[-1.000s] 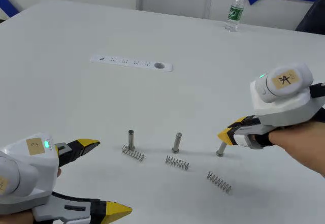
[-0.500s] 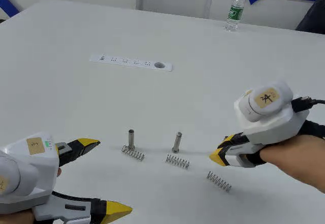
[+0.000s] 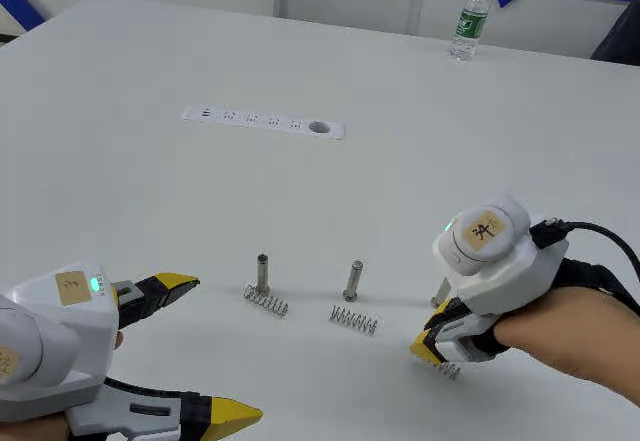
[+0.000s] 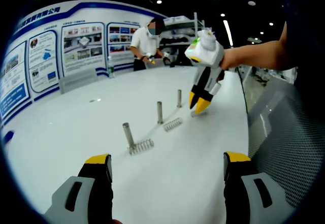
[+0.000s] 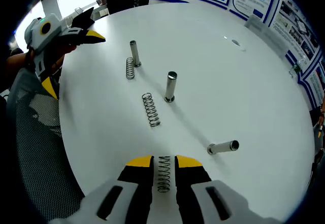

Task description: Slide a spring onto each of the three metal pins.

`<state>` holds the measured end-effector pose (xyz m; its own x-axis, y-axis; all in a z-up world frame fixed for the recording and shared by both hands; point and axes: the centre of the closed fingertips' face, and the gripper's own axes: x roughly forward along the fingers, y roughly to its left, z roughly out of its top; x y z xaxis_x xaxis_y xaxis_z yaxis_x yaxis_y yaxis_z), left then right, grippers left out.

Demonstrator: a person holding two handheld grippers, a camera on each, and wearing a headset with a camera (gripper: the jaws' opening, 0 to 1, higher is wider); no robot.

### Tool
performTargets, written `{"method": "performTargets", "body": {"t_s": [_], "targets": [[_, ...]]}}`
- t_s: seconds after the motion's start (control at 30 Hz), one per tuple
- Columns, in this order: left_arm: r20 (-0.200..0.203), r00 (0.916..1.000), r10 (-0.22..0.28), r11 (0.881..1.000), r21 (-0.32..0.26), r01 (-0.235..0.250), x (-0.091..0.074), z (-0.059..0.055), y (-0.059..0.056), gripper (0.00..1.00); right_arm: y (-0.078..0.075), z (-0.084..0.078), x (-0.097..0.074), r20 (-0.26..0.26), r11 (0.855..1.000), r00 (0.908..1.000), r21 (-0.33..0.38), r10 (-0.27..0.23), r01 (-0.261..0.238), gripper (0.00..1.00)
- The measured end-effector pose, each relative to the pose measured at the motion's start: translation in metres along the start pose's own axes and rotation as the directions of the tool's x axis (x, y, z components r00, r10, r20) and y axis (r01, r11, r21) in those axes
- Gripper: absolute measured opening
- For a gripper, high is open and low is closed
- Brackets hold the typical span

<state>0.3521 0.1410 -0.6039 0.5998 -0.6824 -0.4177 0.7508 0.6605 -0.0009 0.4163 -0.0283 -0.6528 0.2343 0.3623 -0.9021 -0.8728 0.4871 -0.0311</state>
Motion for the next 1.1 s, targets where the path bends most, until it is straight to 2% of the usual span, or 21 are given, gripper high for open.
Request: {"method": "performTargets", "body": {"t_s": [0.3,0.6,1.1], "targets": [[-0.002,1.0000,0.005,1.000,-0.007,-0.005,-0.001,-0.001,0.001,0.92,0.002,-0.007,0.008,-0.050,1.000,0.9984,-0.014,0.024,-0.025,0.17],[-0.004,1.0000,0.008,1.000,-0.012,-0.008,0.000,-0.003,0.001,0.92,0.002,-0.010,0.013,-0.072,0.999,0.9963,-0.018,0.047,-0.048,0.16],[-0.007,0.9999,0.008,1.000,-0.016,-0.009,0.001,-0.005,0.001,0.92,0.001,-0.011,0.013,-0.105,0.998,0.9931,-0.038,0.052,-0.057,0.14]]}}
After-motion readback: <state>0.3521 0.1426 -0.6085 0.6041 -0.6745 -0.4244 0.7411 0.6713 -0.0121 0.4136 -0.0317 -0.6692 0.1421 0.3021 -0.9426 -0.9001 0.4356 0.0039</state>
